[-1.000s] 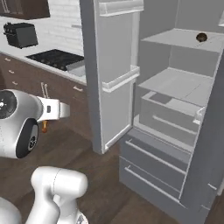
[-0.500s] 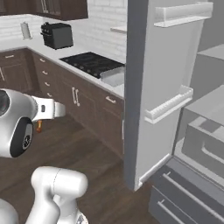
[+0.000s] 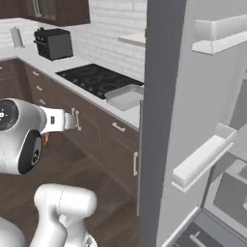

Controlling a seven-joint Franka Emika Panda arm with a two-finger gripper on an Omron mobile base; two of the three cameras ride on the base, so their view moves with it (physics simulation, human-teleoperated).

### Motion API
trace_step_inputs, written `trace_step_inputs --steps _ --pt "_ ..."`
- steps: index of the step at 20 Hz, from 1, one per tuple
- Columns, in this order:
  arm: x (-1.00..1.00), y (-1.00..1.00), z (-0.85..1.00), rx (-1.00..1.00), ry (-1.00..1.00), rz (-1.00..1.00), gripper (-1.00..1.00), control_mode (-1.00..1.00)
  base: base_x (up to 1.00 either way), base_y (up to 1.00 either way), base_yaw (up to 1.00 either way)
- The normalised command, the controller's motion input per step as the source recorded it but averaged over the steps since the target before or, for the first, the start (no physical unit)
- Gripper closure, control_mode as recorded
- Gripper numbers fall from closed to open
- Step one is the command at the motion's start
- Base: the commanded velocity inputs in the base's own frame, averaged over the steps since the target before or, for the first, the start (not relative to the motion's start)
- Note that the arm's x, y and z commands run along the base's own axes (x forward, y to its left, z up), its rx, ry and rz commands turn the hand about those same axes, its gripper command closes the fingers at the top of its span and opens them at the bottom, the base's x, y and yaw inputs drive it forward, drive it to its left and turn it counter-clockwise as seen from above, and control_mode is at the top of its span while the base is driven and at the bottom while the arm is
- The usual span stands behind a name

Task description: Place one mushroom and one chicken drumstick in each tupperware on the nearby counter, to pack two identical lunches.

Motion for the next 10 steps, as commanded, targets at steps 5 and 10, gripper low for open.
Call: trace_step_inputs --steps 5,10 --pt "0.00 0.00 0.00 0.00 0.00 0.00 1.00 1.00 1.00 0.76 -0.24" --pt "0.00 0.00 0.00 0.00 0.00 0.00 1.00 1.00 1.00 0.74 -0.53"
